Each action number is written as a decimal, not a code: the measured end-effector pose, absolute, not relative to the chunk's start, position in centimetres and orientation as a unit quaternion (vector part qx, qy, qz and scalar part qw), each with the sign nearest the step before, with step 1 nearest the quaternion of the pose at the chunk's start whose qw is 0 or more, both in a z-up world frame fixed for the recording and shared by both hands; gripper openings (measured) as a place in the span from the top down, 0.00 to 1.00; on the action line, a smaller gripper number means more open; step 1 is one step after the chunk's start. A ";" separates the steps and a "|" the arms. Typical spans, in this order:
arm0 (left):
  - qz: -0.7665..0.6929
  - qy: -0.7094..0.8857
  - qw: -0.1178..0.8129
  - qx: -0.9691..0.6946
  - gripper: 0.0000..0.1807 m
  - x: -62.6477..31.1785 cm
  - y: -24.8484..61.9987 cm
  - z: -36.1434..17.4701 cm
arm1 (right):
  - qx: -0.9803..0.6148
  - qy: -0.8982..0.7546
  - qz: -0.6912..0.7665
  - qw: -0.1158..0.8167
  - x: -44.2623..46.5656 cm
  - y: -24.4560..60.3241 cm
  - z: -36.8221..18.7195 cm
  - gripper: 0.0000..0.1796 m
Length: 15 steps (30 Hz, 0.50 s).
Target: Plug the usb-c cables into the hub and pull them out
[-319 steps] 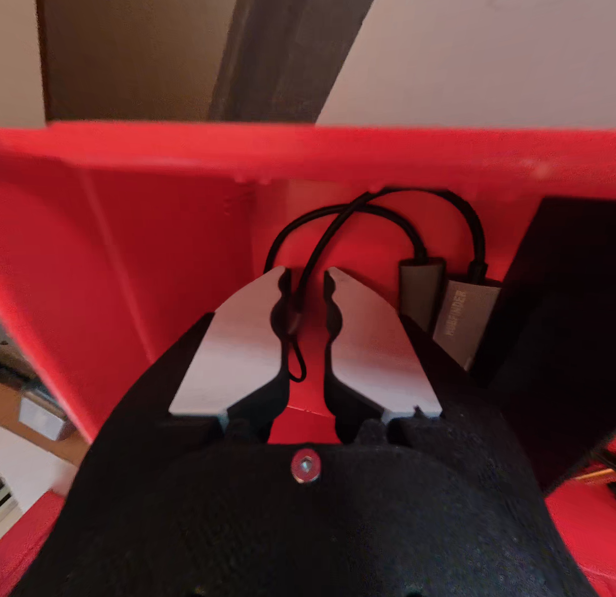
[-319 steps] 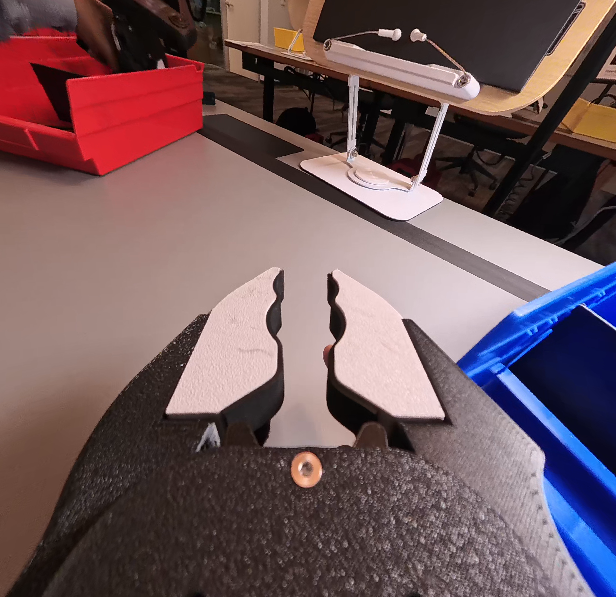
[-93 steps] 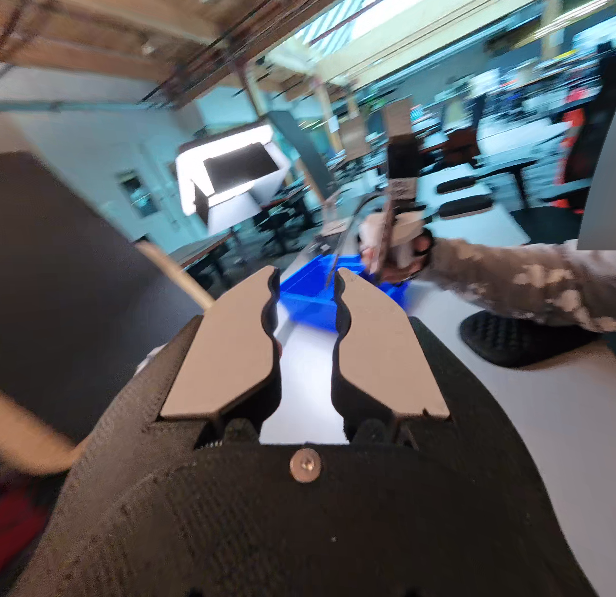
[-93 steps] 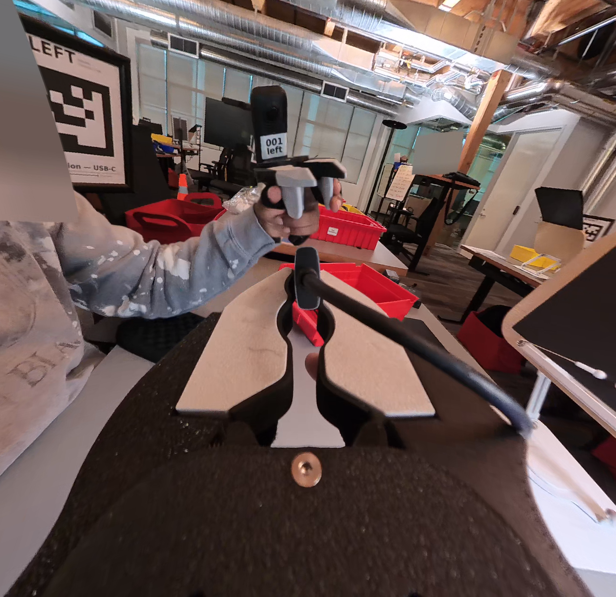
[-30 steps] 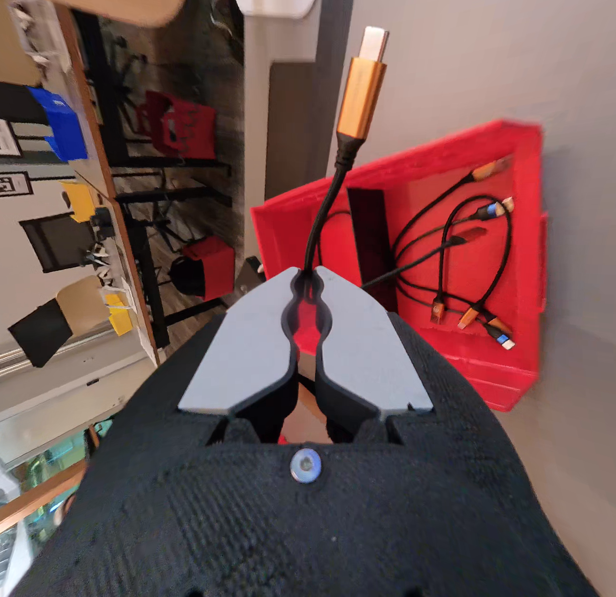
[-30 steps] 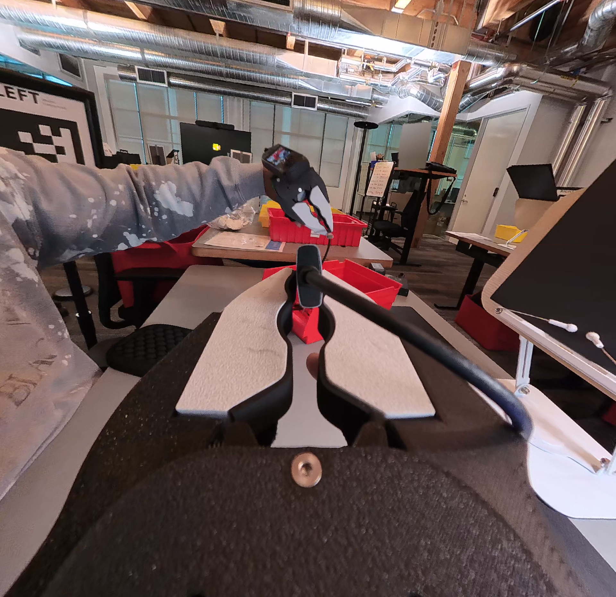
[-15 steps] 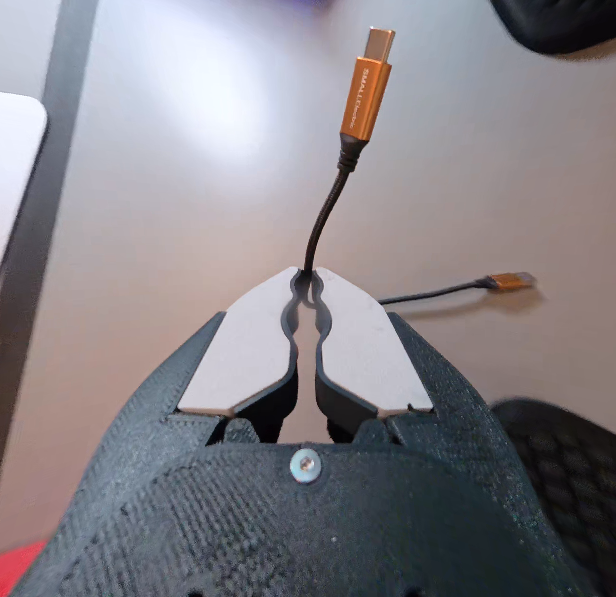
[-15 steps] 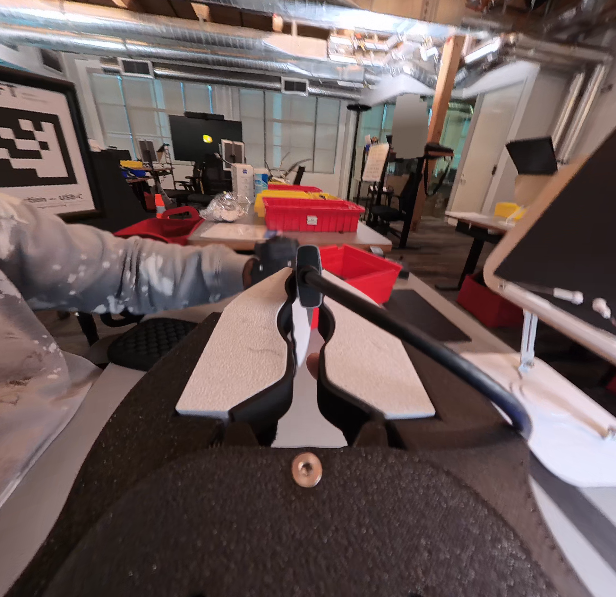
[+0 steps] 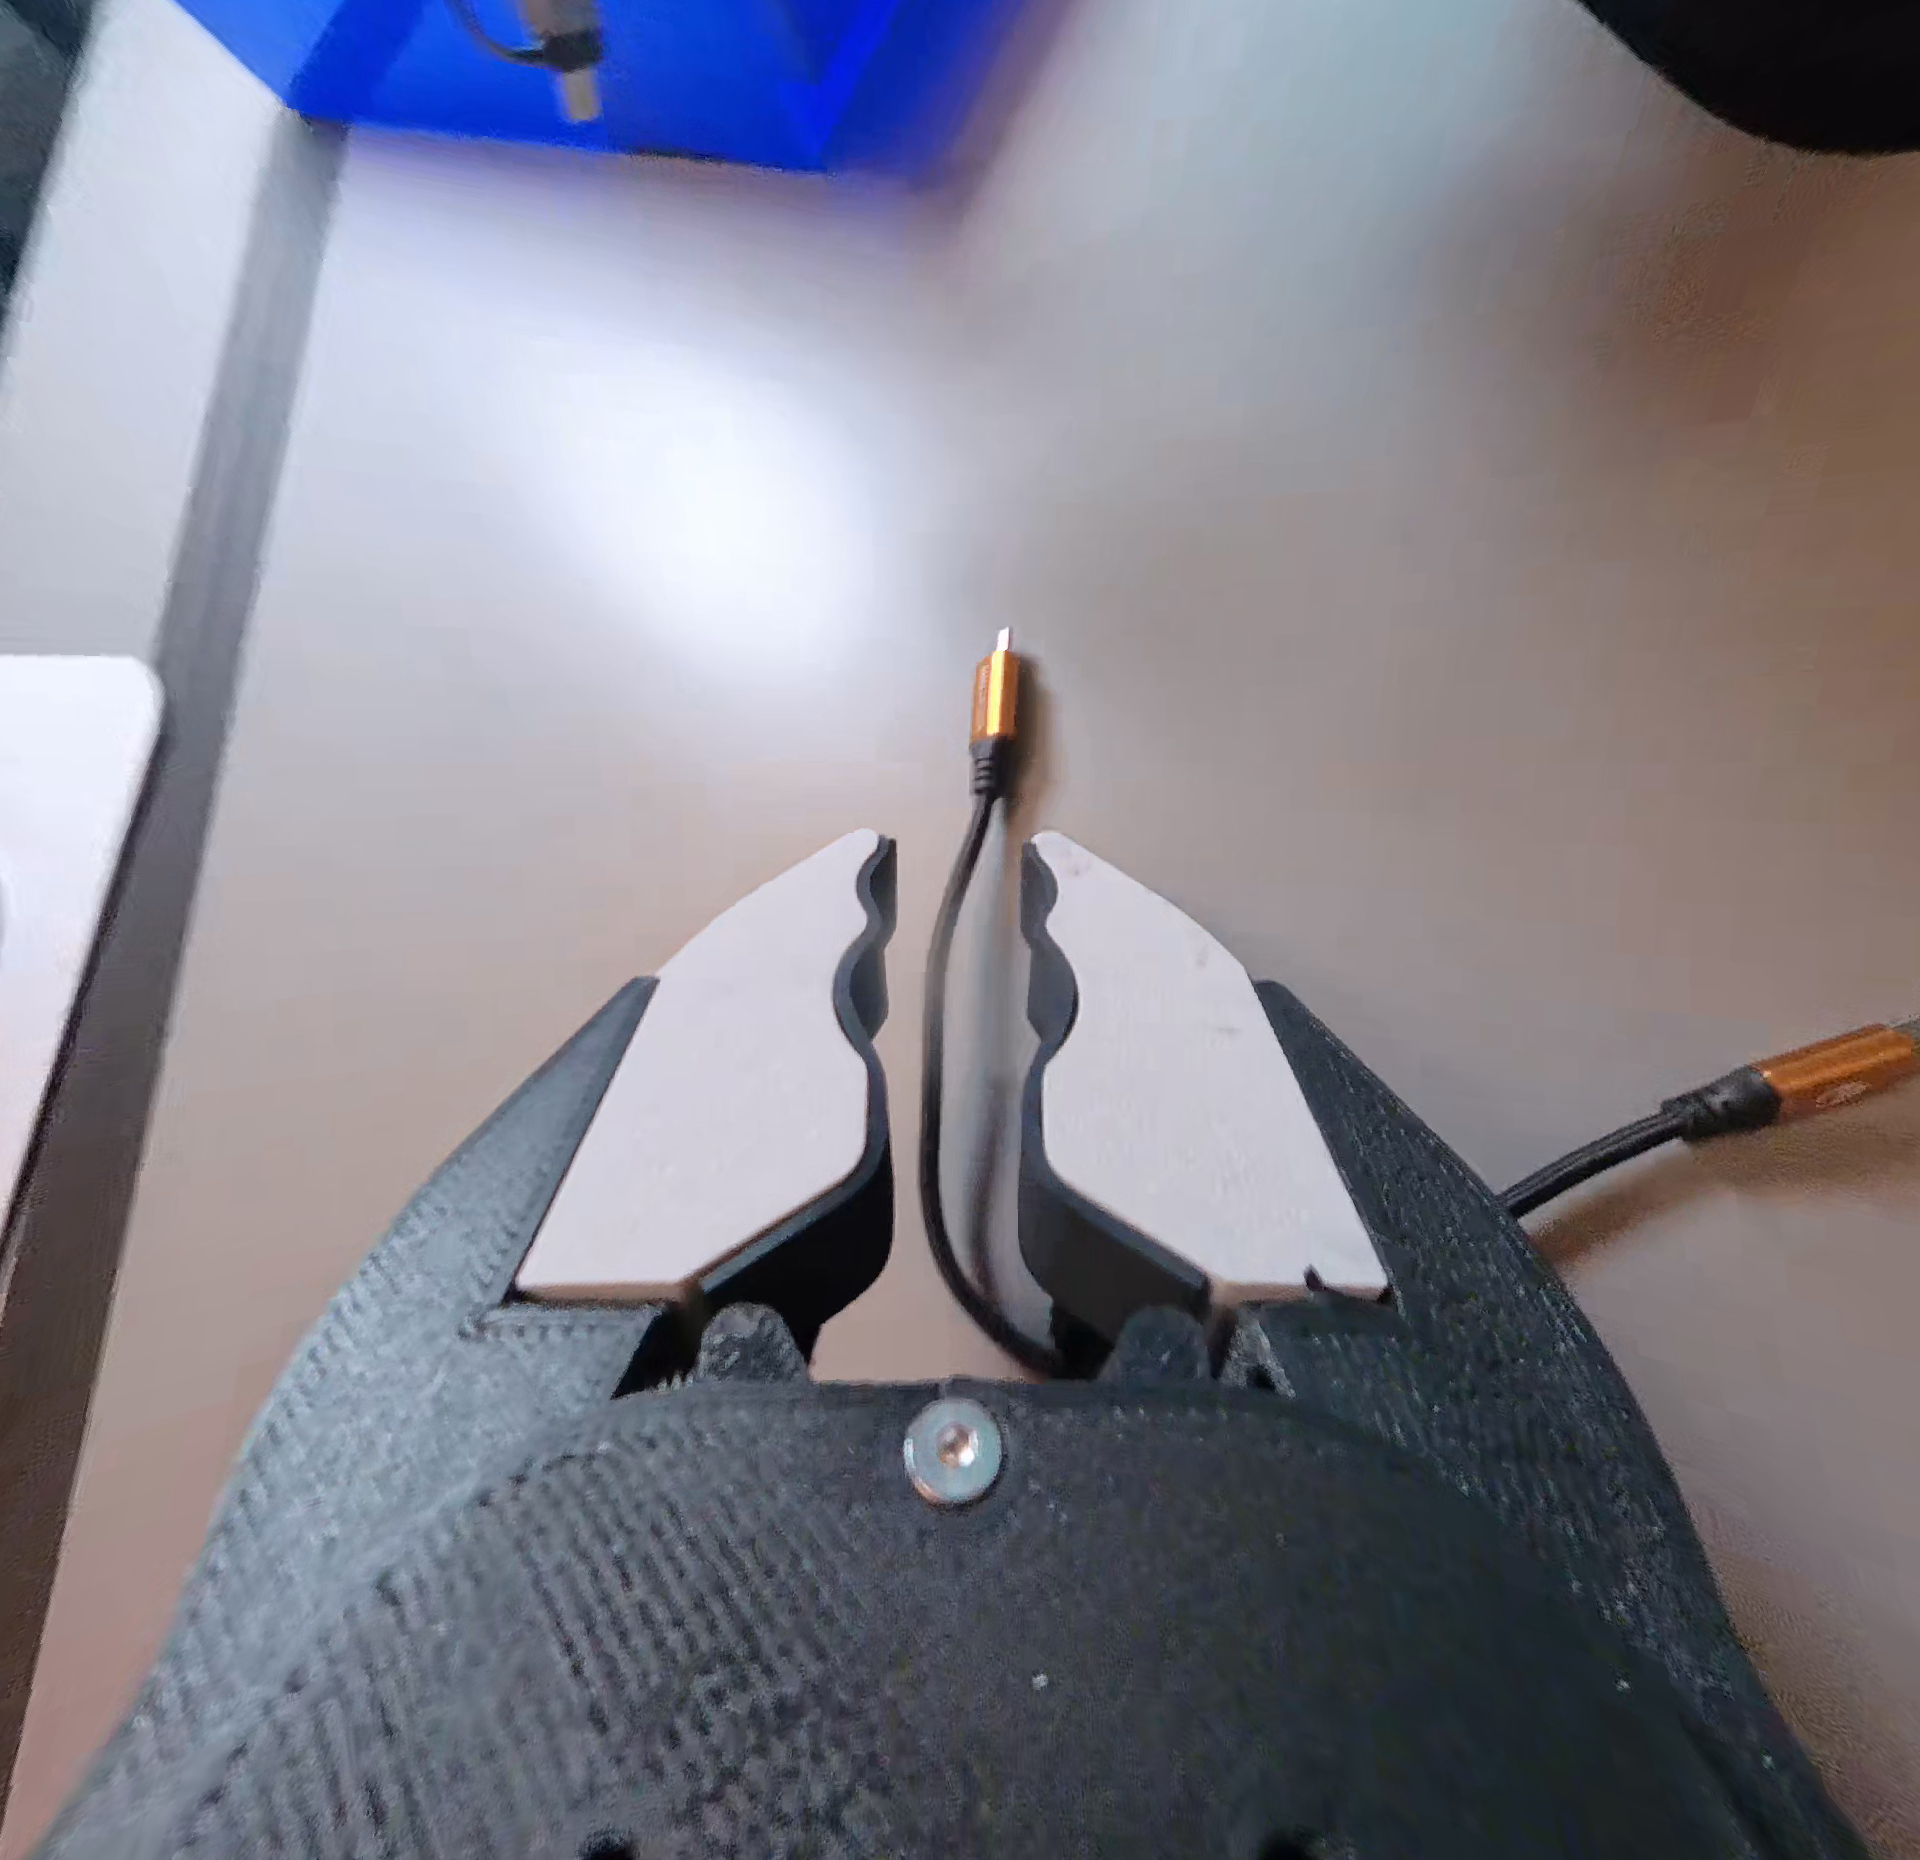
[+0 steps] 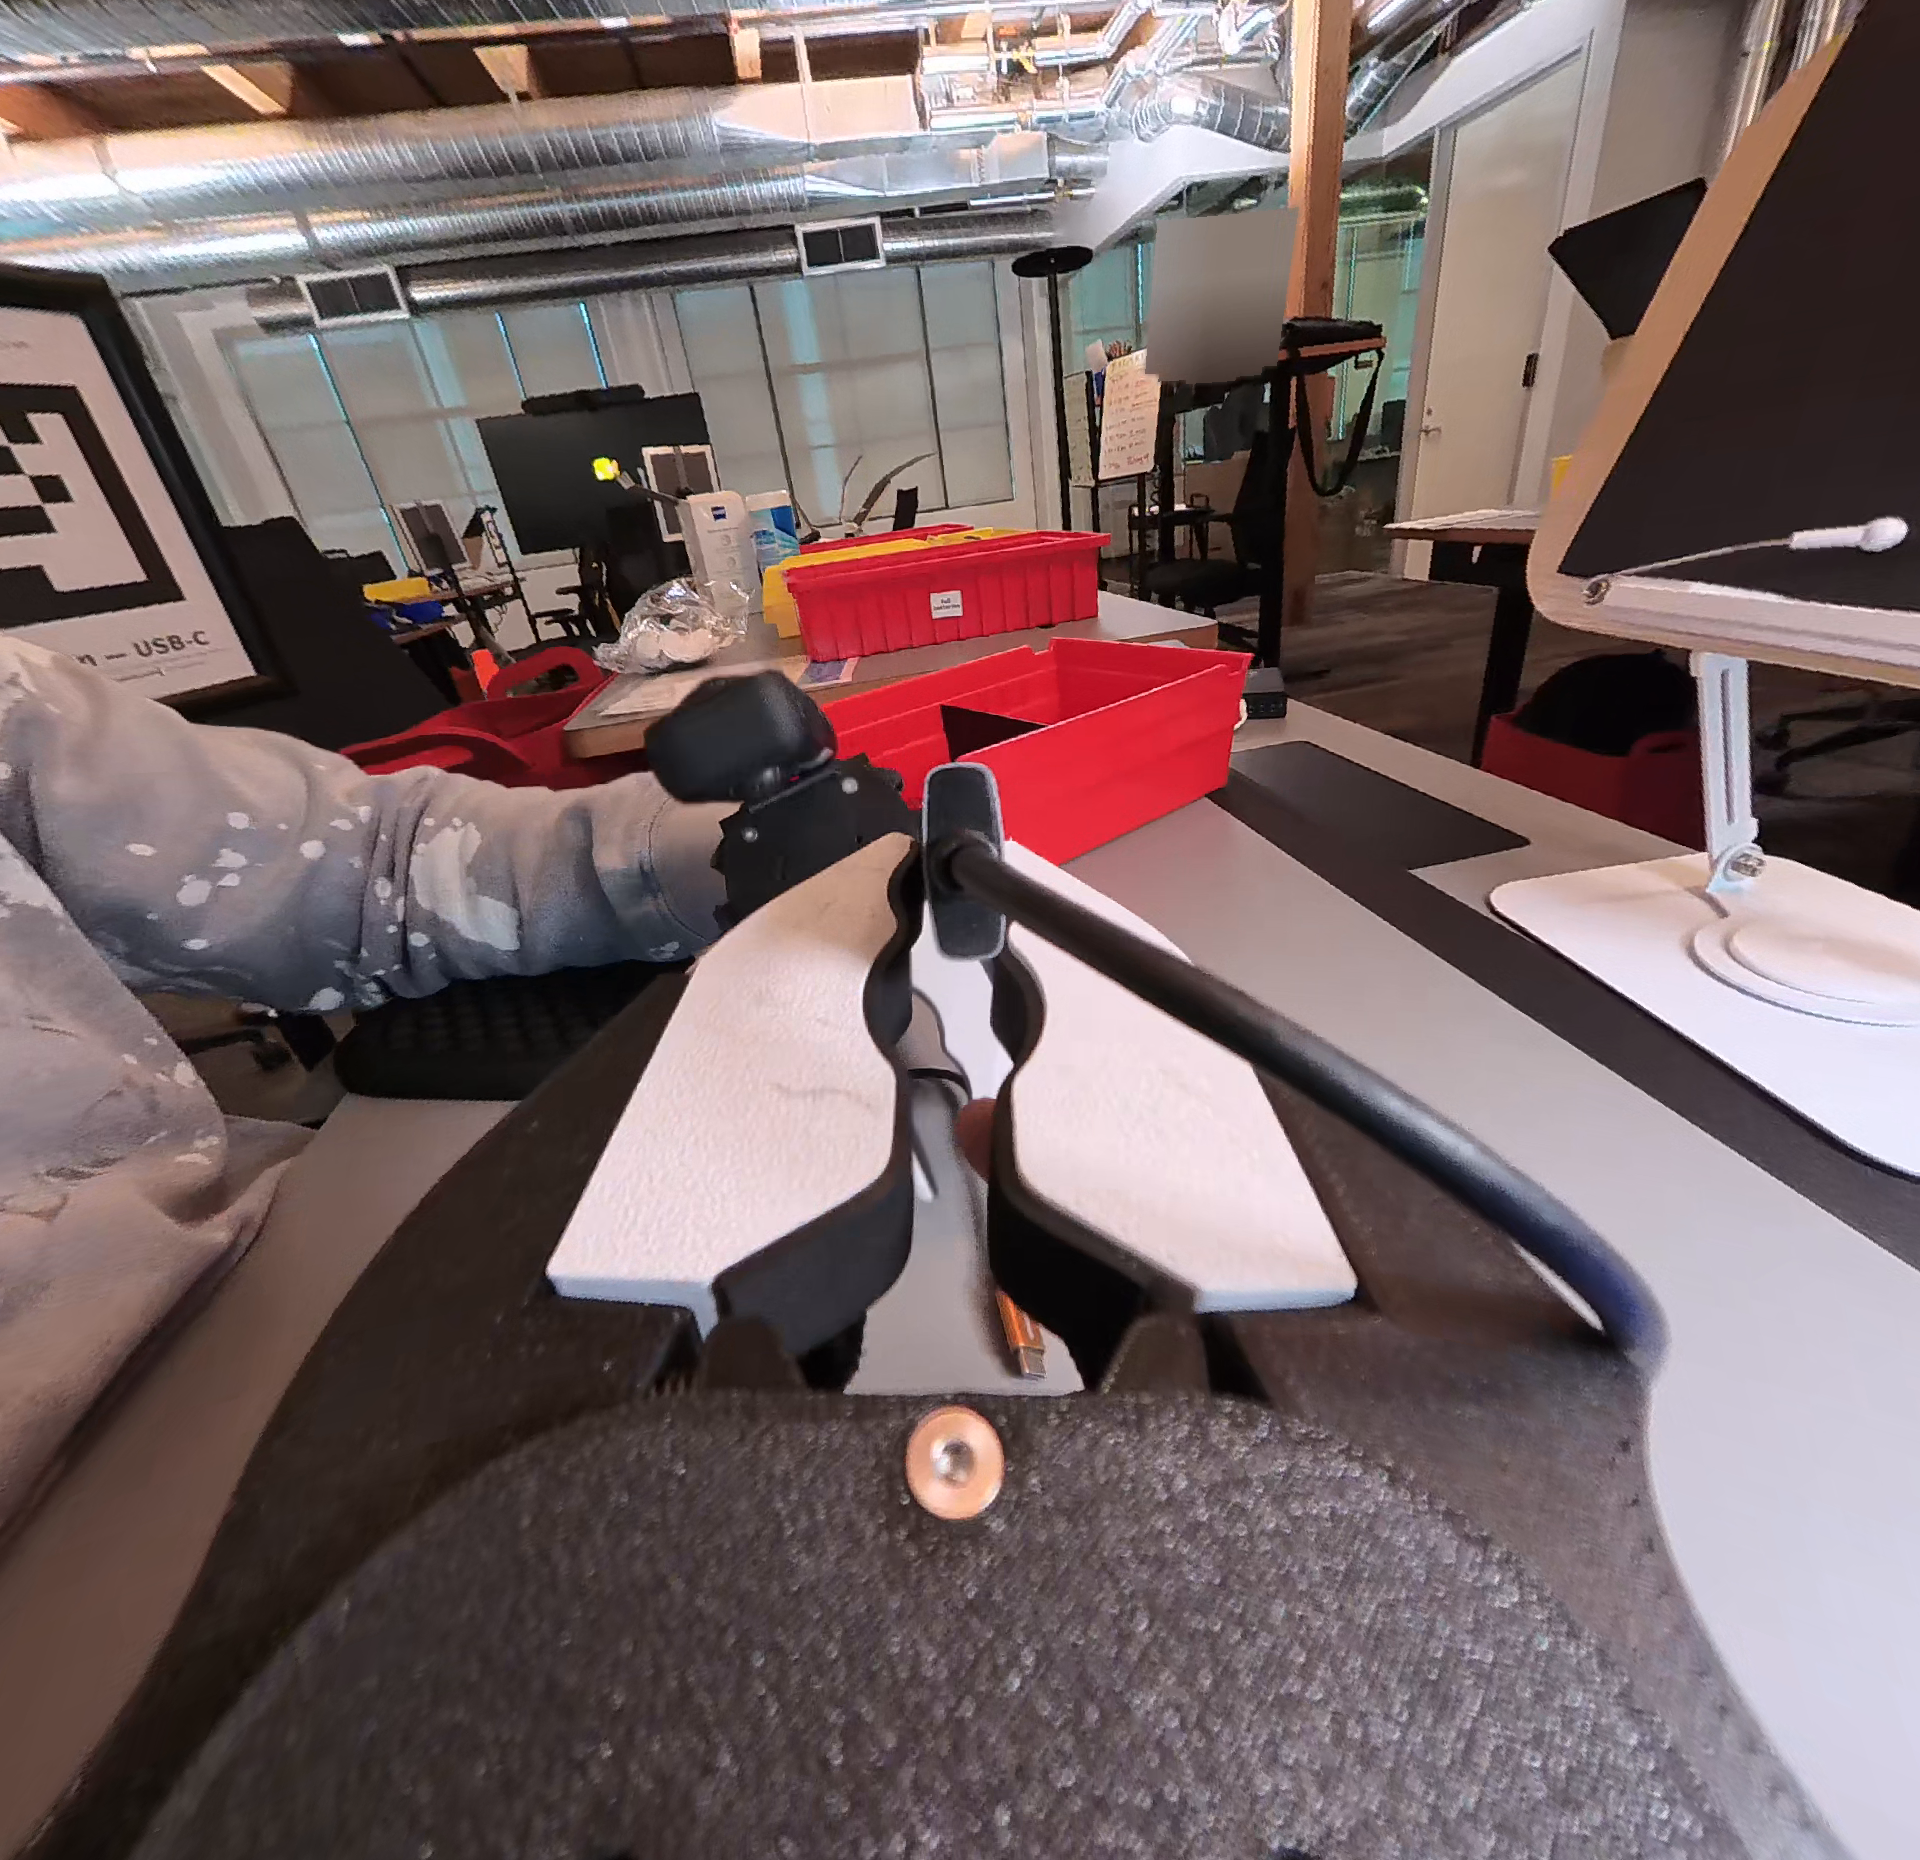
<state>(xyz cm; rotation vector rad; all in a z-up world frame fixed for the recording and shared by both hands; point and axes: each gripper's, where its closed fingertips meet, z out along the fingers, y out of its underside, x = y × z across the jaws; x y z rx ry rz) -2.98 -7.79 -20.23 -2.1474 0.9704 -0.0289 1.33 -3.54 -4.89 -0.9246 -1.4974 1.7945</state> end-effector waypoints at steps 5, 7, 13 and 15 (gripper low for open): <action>-0.005 0.422 0.331 -0.844 0.85 -1.6 -5.9 -22.5 | -0.337 -0.565 0.691 0.300 2.2 -3.6 -5.5 0.94; -0.013 0.425 0.330 -0.843 0.85 -1.3 -5.3 -22.9 | -0.336 -0.567 0.690 0.298 2.8 -3.2 -5.7 0.95; -0.001 0.418 0.344 -0.841 0.95 -1.9 -4.5 -23.2 | -0.347 -0.551 0.697 0.302 3.6 -1.2 -5.8 0.95; 0.003 0.403 0.348 -0.847 0.95 -2.4 -4.5 -23.1 | -0.348 -0.551 0.696 0.301 3.7 -1.1 -5.9 0.94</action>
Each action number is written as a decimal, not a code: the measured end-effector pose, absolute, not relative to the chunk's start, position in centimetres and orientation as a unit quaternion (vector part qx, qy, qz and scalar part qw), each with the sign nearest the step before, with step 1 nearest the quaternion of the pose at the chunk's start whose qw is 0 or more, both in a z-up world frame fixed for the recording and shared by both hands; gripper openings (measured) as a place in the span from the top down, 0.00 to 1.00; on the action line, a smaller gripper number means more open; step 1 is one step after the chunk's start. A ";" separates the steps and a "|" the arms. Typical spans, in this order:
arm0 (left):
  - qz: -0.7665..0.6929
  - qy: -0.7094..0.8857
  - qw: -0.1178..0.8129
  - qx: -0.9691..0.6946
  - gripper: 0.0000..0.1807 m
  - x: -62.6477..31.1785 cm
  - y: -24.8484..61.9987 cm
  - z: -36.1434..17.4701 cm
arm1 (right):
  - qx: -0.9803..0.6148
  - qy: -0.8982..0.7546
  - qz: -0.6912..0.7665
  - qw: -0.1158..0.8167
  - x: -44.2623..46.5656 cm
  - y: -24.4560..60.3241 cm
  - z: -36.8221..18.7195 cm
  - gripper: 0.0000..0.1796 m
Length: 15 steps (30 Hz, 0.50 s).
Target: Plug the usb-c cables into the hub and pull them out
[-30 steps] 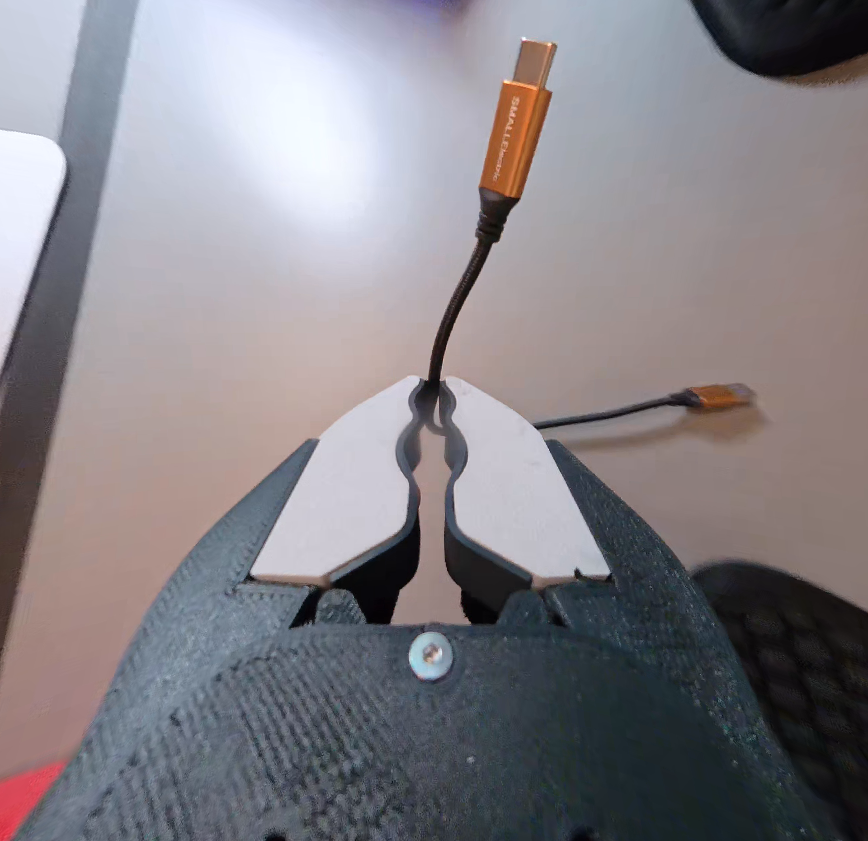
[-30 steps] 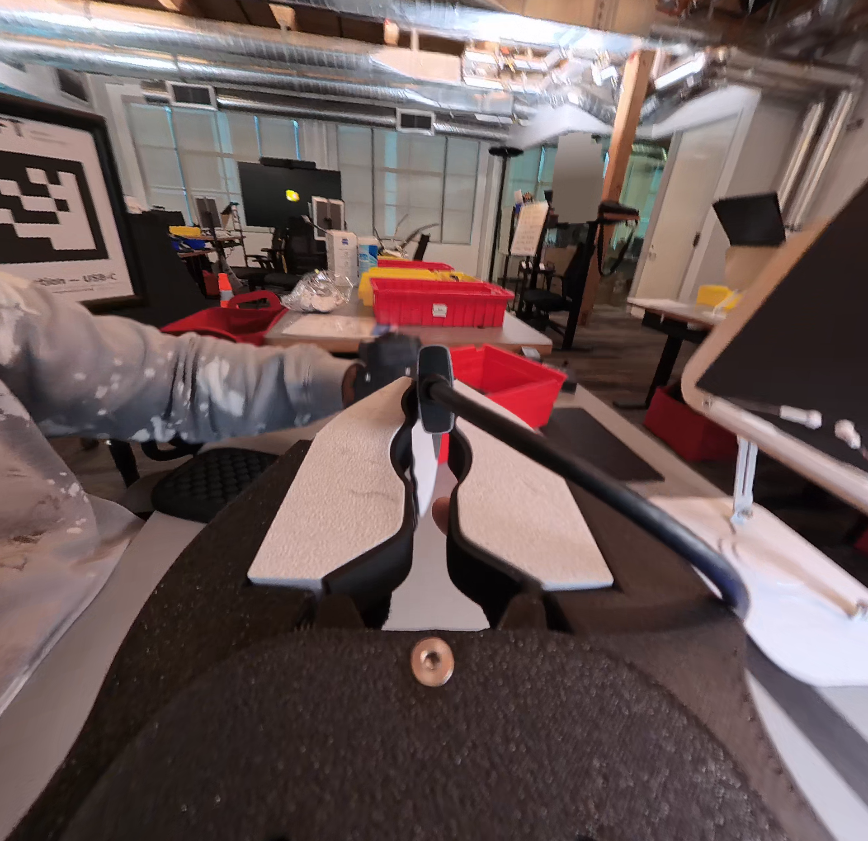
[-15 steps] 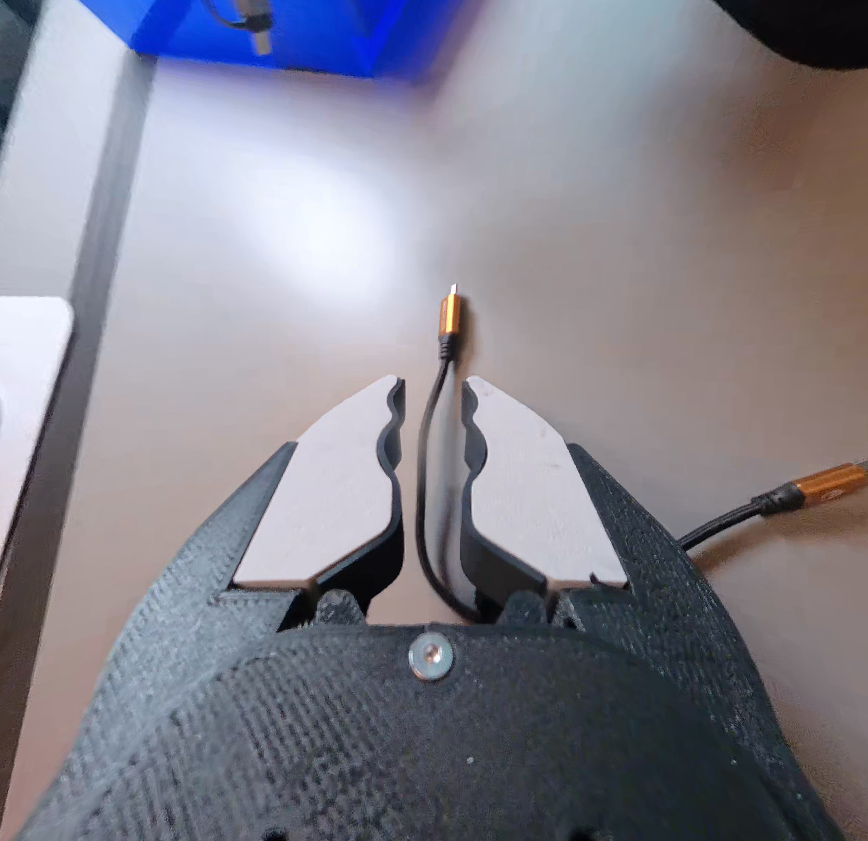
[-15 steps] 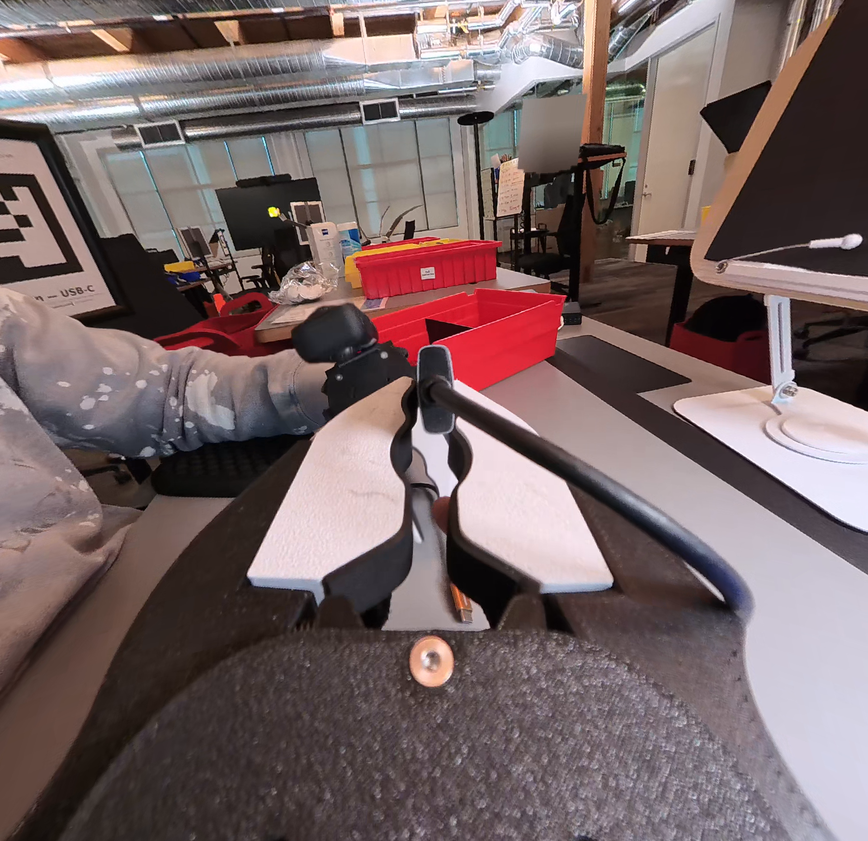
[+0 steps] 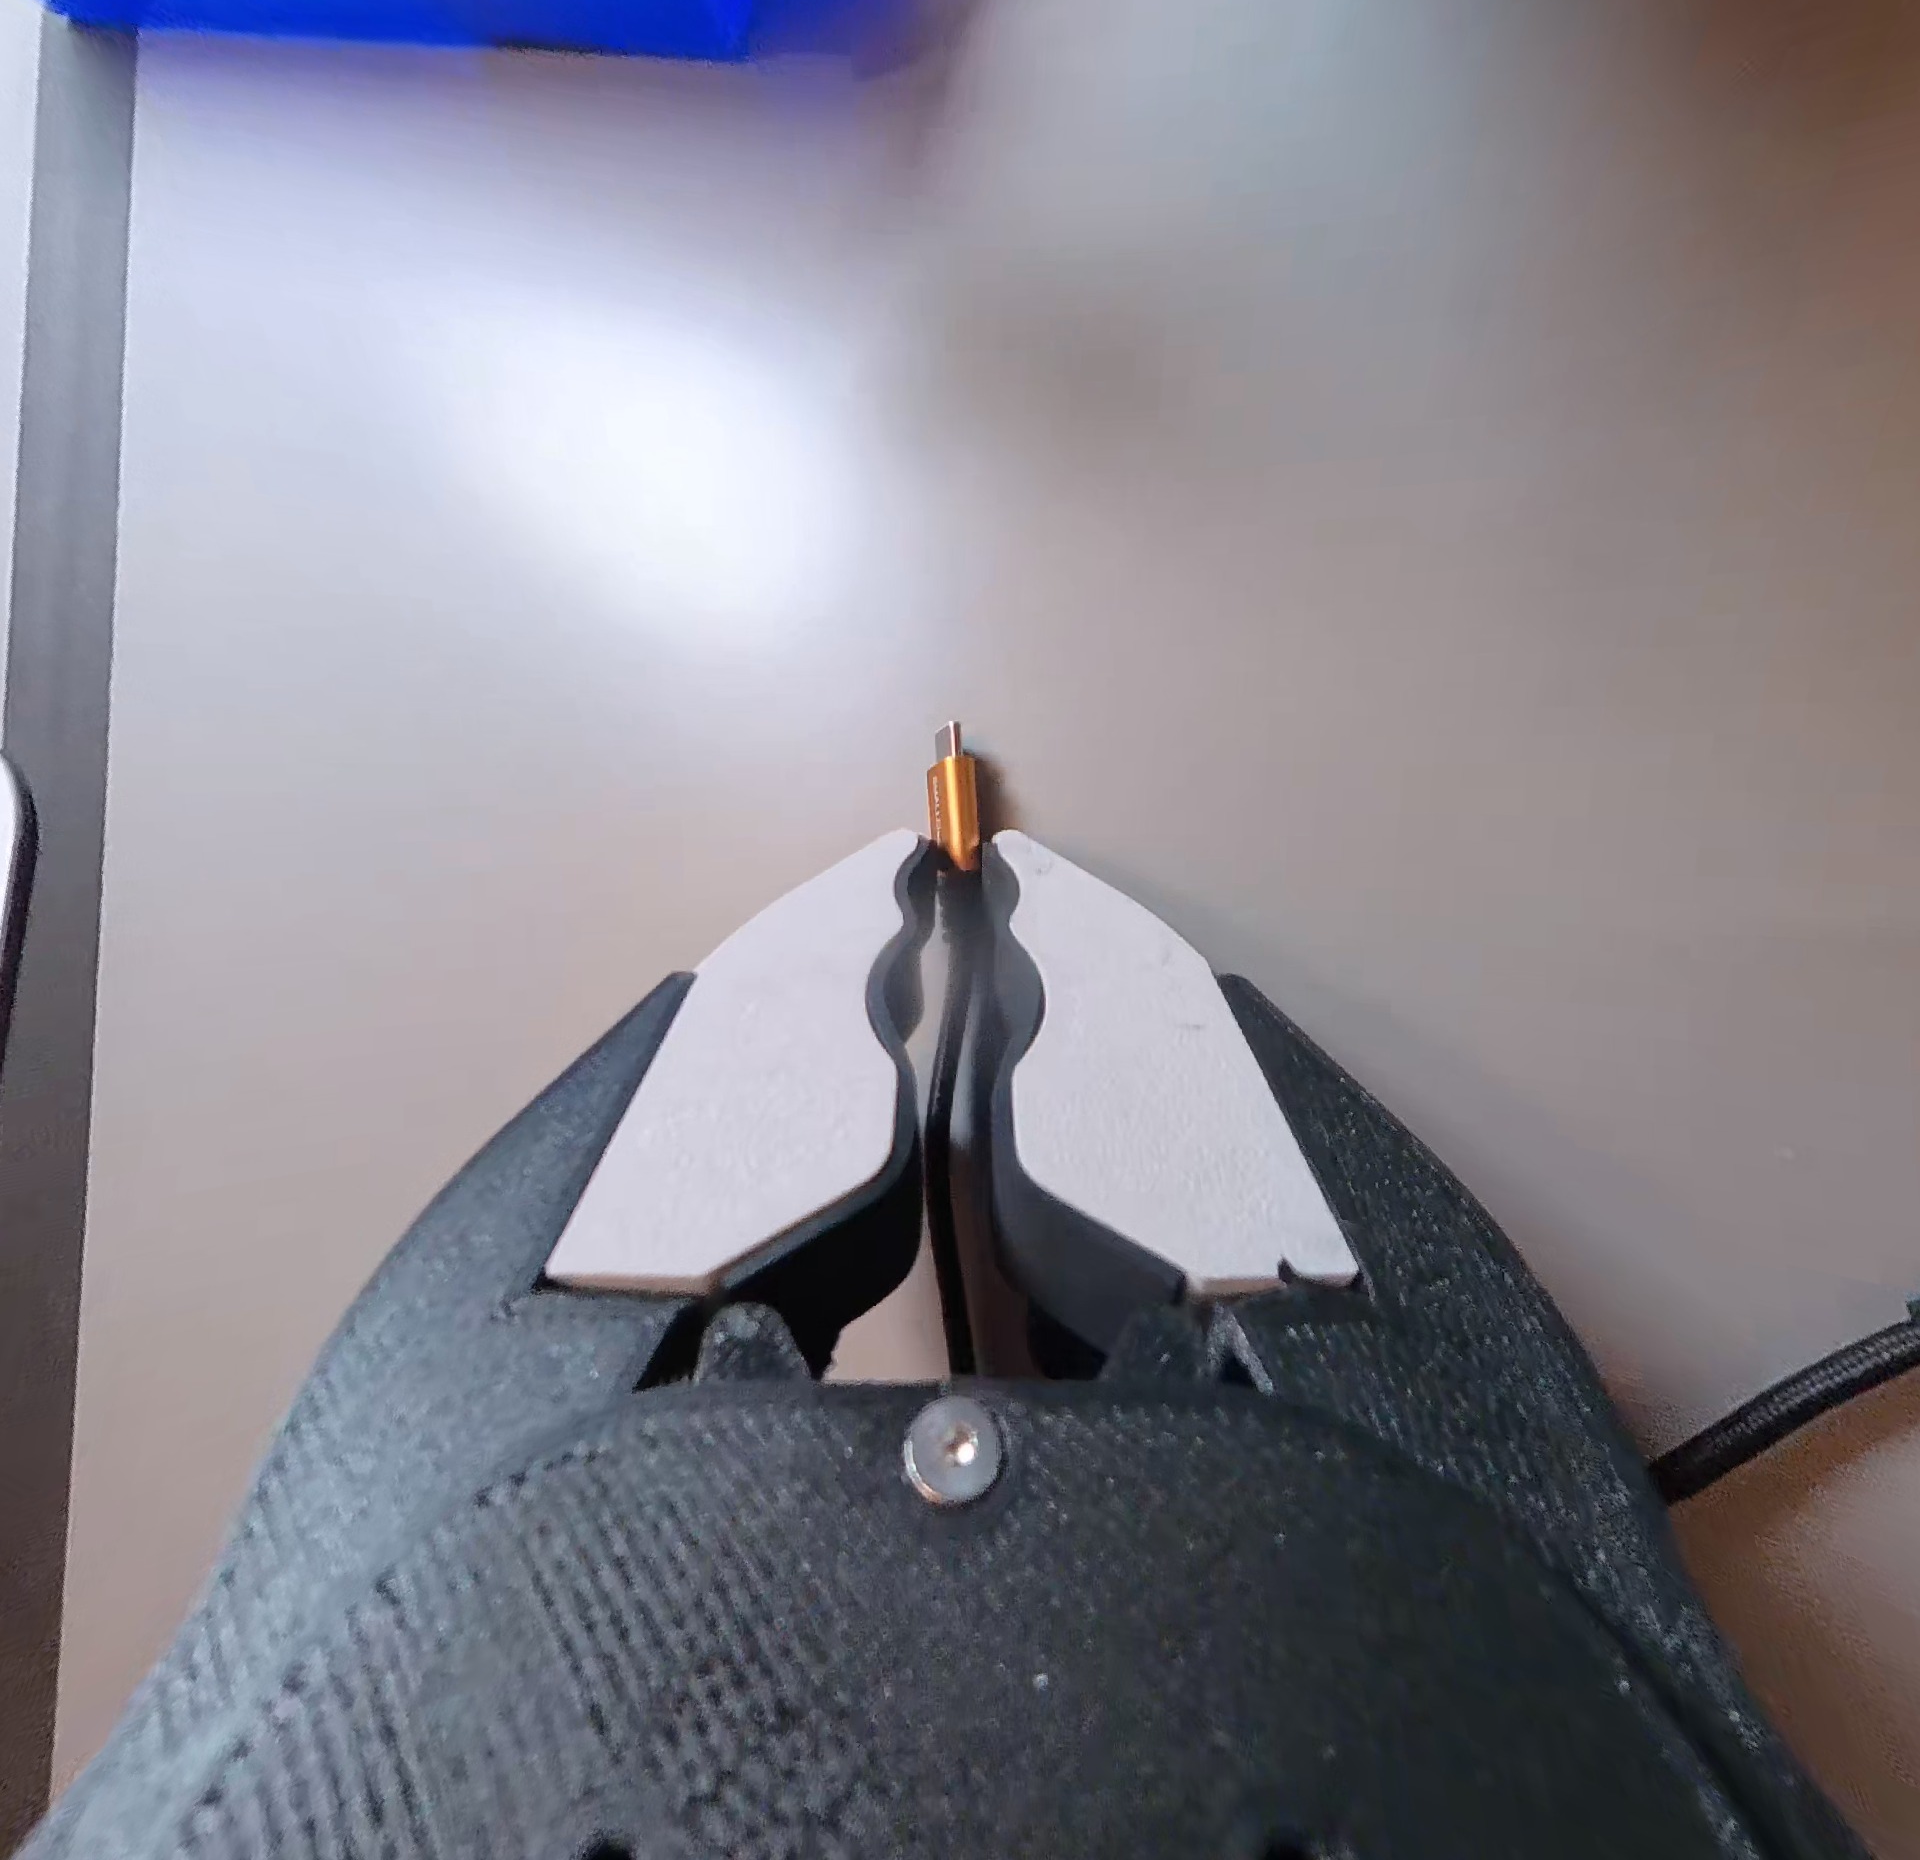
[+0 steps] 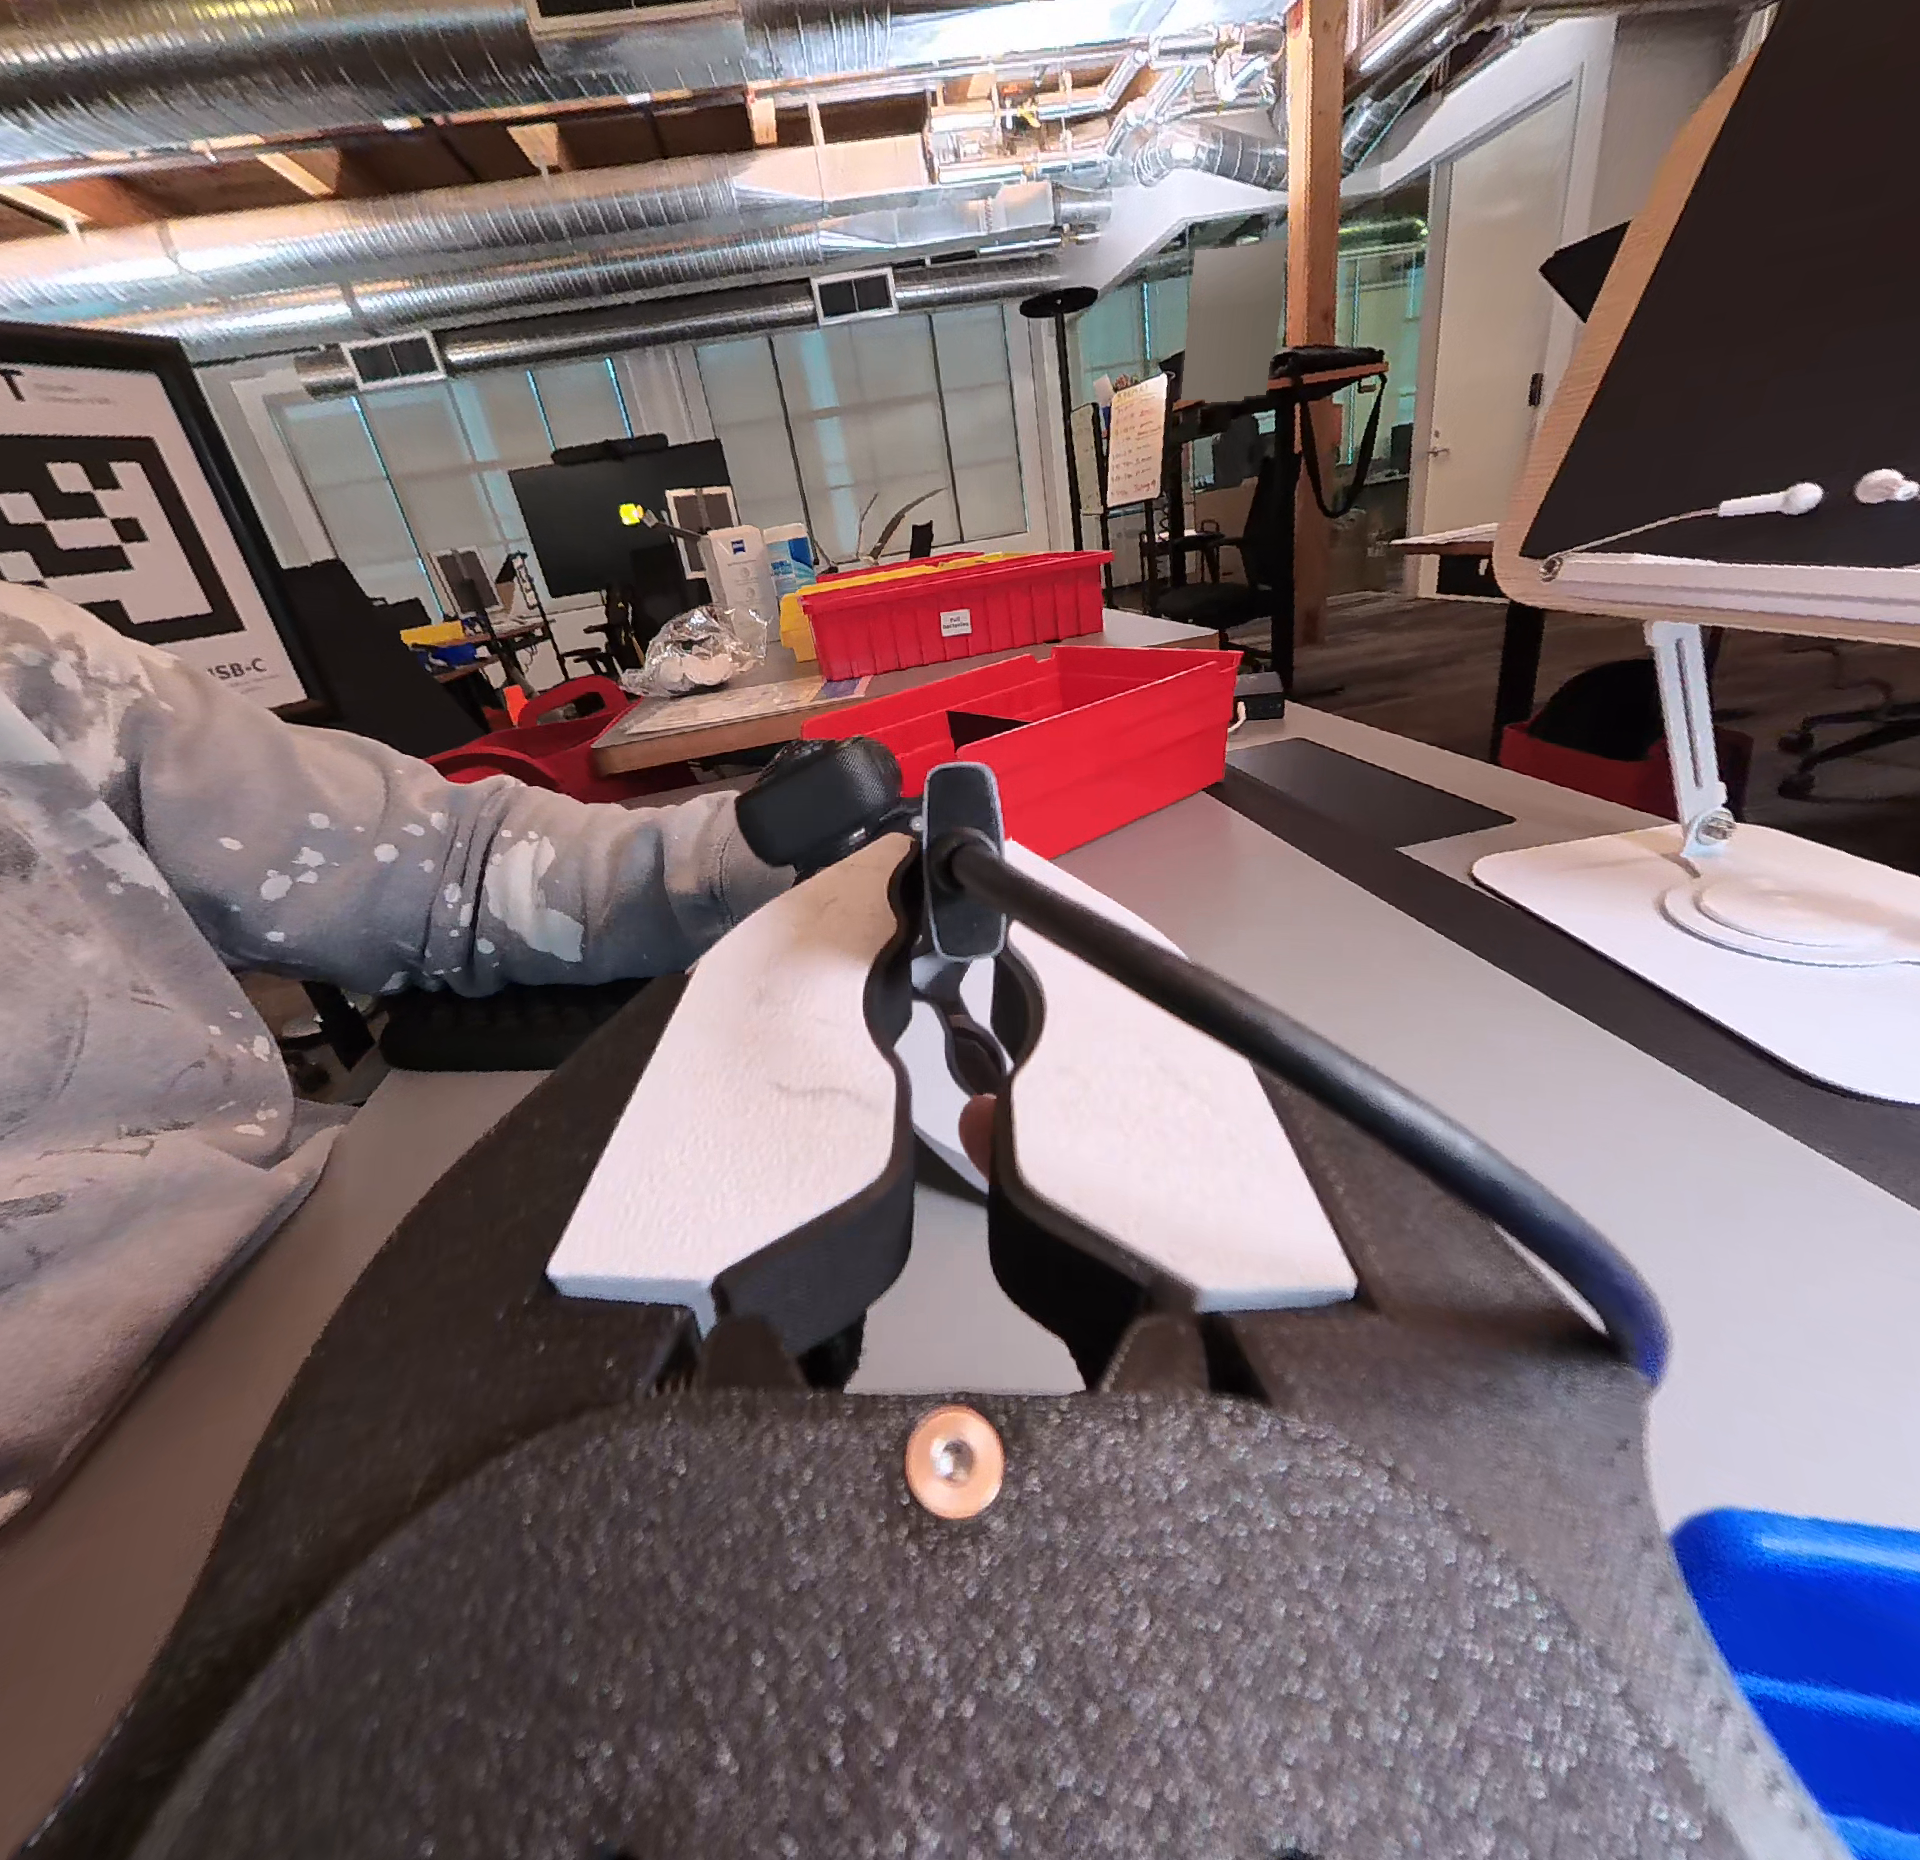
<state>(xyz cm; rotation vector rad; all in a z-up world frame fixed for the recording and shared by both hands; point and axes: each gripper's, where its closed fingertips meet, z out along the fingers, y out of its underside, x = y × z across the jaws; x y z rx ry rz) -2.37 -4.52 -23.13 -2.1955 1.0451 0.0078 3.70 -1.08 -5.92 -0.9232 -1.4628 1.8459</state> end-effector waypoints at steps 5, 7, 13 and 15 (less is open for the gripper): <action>-0.159 0.325 0.402 -0.841 0.96 -0.9 -5.9 -19.1 | -0.346 -0.558 0.697 0.289 3.9 -1.5 -6.1 0.95; -0.249 0.299 0.428 -0.815 0.96 0.4 -7.0 -16.1 | -0.340 -0.564 0.704 0.265 4.2 -2.1 -6.2 0.94; -0.346 0.270 0.464 -0.770 0.96 2.4 -8.8 -10.7 | -0.334 -0.574 0.718 0.207 4.5 -3.3 -6.9 0.95; -0.353 0.259 0.455 -0.775 0.96 2.4 -8.8 -10.8 | -0.332 -0.577 0.720 0.197 4.6 -3.6 -7.0 0.95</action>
